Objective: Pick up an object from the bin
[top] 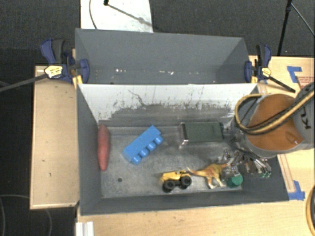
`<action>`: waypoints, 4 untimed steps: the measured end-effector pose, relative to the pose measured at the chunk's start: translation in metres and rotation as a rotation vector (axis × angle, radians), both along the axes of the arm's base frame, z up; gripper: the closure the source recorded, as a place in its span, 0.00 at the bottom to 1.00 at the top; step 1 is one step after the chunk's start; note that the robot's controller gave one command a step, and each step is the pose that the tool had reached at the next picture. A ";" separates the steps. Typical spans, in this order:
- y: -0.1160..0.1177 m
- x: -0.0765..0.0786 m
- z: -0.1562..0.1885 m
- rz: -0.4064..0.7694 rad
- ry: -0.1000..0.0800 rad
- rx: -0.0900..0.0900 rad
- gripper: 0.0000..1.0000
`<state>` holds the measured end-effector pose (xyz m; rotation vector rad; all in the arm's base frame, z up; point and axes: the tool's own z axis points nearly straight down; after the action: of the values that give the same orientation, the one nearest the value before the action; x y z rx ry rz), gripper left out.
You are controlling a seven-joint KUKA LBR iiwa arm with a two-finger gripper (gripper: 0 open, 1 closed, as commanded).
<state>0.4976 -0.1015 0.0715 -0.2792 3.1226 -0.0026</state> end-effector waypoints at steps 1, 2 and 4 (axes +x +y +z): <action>0.000 0.000 0.000 0.005 0.000 0.000 1.00; 0.000 -0.001 -0.001 0.007 0.002 0.000 0.00; 0.000 0.000 0.000 0.013 -0.001 0.000 1.00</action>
Offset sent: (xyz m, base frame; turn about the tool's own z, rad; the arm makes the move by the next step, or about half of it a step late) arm 0.0000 0.0000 0.0000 0.0000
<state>0.4979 -0.1015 0.0717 -0.2998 3.1195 -0.0034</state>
